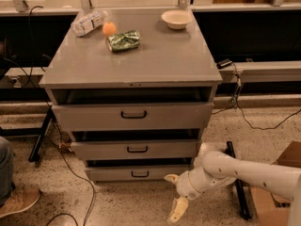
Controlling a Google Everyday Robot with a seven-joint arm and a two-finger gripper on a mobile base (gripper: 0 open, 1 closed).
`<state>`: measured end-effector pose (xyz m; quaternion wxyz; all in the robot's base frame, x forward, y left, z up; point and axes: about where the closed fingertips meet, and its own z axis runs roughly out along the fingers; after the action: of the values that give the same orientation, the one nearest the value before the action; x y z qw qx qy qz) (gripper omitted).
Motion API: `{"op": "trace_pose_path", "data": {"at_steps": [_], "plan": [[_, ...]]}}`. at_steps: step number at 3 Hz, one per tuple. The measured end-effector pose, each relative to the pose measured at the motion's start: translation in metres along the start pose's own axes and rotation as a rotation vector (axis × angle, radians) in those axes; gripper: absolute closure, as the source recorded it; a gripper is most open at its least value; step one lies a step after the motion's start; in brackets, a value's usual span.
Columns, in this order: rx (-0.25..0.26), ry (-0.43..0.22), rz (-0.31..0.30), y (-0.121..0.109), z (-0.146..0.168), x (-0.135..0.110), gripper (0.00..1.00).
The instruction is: Open bottom drawer
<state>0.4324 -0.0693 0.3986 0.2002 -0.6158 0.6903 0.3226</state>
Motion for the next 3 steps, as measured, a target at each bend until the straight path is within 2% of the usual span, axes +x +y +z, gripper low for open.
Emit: {"op": "trace_pose_path", "data": {"at_steps": [1,2,3], "plan": [[0.001,0.0,-0.001,0.0,0.0,0.0,0.0],[0.042,0.06,-0.023,-0.013,0.011,0.015,0.0],[0.098,0.13,-0.084,-0.039,0.026,0.041,0.0]]}}
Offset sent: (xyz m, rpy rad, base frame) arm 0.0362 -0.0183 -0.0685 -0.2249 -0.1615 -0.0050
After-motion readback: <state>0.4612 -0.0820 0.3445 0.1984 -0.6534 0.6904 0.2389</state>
